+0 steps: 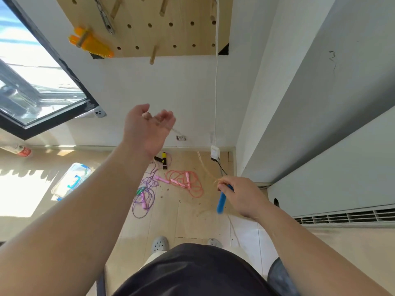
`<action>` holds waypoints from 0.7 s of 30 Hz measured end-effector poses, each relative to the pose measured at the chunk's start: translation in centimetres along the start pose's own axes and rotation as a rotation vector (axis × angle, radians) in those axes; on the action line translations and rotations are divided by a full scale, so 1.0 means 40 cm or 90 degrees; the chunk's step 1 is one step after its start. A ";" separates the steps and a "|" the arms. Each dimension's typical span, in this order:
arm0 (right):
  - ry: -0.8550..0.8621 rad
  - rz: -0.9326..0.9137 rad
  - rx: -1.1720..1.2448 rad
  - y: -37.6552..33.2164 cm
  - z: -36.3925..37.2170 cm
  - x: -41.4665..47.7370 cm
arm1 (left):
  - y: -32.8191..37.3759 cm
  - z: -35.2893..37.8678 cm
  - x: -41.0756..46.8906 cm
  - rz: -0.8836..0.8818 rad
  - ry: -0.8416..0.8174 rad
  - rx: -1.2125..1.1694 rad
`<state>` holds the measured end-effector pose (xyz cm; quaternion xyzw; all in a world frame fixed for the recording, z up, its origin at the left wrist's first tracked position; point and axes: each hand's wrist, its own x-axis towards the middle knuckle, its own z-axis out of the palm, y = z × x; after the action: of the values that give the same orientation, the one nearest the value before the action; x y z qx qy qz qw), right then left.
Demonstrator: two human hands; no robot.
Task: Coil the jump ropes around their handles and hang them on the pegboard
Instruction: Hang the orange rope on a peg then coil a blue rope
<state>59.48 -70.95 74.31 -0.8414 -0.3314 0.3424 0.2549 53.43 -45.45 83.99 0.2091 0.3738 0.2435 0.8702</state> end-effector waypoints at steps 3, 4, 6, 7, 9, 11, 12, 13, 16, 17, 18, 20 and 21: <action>0.035 0.063 0.339 -0.050 -0.001 -0.006 | -0.065 -0.069 -0.029 -0.102 -0.004 0.323; 0.053 0.068 0.419 -0.069 -0.003 -0.005 | -0.099 -0.095 -0.050 -0.124 -0.019 0.421; 0.068 0.053 0.492 -0.107 -0.003 -0.001 | -0.164 -0.130 -0.114 -0.141 -0.084 0.595; 0.065 0.045 0.521 -0.124 0.000 0.003 | -0.189 -0.146 -0.143 -0.128 -0.123 0.673; 0.063 0.049 0.576 -0.152 0.009 0.014 | -0.215 -0.166 -0.190 -0.067 -0.188 0.799; 0.064 0.068 0.607 -0.176 0.015 0.022 | -0.213 -0.180 -0.213 -0.015 -0.217 0.828; 0.066 0.075 0.617 -0.186 0.019 0.026 | -0.205 -0.187 -0.216 0.004 -0.210 0.837; 0.068 0.082 0.626 -0.197 0.024 0.030 | -0.195 -0.190 -0.221 0.020 -0.189 0.840; 0.071 0.131 0.618 -0.218 0.041 0.037 | -0.168 -0.219 -0.223 0.038 -0.089 0.747; 0.066 0.156 0.611 -0.223 0.048 0.037 | -0.158 -0.230 -0.223 0.046 -0.055 0.699; 0.059 0.174 0.610 -0.228 0.057 0.035 | -0.149 -0.242 -0.224 0.055 -0.031 0.666; 0.037 0.164 0.630 -0.248 0.077 0.030 | -0.137 -0.262 -0.231 0.069 -0.033 0.667; 0.015 0.140 0.640 -0.265 0.090 0.026 | -0.132 -0.268 -0.237 0.070 -0.053 0.687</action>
<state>53.32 -62.57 78.54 -0.6487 -0.0328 0.4744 0.5942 41.06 -53.18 79.51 0.6547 0.3996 0.0534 0.6394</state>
